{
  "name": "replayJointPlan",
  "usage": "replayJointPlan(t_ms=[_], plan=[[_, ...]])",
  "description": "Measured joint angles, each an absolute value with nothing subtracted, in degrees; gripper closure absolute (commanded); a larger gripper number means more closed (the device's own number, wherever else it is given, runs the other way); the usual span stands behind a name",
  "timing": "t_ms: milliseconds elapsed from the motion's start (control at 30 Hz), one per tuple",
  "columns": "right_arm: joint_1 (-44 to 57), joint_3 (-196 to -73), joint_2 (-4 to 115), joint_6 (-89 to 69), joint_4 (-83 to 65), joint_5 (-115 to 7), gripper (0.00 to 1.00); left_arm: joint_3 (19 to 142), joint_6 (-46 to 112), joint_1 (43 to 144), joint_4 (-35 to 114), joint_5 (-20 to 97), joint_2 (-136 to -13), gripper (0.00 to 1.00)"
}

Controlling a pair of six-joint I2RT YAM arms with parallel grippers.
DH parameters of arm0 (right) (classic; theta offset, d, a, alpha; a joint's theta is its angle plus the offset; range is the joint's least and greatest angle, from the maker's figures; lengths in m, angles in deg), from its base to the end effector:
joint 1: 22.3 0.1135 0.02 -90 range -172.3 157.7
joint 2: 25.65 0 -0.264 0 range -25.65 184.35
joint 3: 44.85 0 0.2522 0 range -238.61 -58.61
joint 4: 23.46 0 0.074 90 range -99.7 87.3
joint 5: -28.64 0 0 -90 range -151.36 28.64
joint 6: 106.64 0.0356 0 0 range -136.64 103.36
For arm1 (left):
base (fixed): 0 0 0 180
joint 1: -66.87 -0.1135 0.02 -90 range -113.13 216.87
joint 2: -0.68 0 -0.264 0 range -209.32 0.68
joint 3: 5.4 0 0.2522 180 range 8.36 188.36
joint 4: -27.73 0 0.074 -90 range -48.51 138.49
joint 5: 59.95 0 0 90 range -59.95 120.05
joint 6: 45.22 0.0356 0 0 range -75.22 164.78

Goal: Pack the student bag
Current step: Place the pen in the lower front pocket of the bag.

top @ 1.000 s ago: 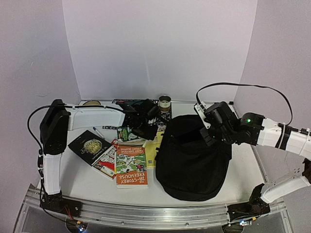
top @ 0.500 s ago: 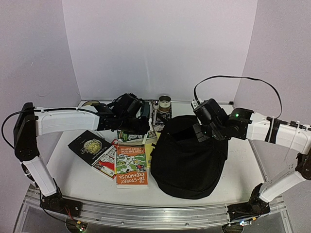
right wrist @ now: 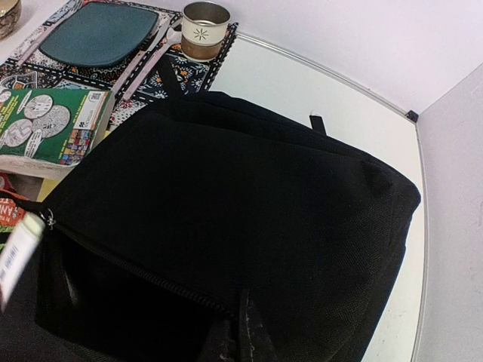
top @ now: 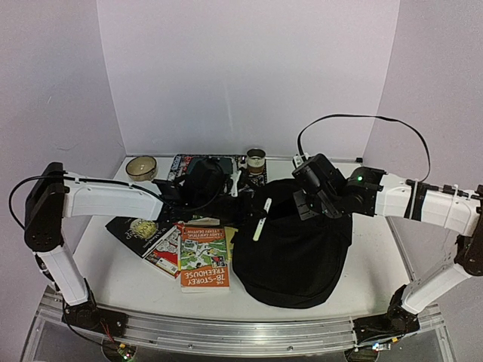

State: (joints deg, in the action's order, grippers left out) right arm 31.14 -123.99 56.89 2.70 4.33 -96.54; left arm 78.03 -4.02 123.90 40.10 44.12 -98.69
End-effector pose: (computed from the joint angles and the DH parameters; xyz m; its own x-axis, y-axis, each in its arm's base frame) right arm 0.2105 0.2494 0.3069 -0.4113 -0.1002 -0.9060 -0.2403 0.9707 0.0018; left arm 0.2110 -0.3412 0.2532 -0.8699 0.0000 -0.4932 0.4186 0.5288 -0.7384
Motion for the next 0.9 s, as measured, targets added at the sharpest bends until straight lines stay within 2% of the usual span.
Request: replayJointPlan(t_ms=[400, 900], plan=[[31.7, -123.5, 56.8, 2.8, 3.0, -94.8, 1.0, 82.5, -8.2, 126.1, 36.2, 49.7, -106.6, 1.0], [33.3, -119.2, 52.4, 6.4, 0.9, -84.9, 1.0, 84.1, -16.9, 126.2, 33.9, 34.3, -107.9, 1.0]])
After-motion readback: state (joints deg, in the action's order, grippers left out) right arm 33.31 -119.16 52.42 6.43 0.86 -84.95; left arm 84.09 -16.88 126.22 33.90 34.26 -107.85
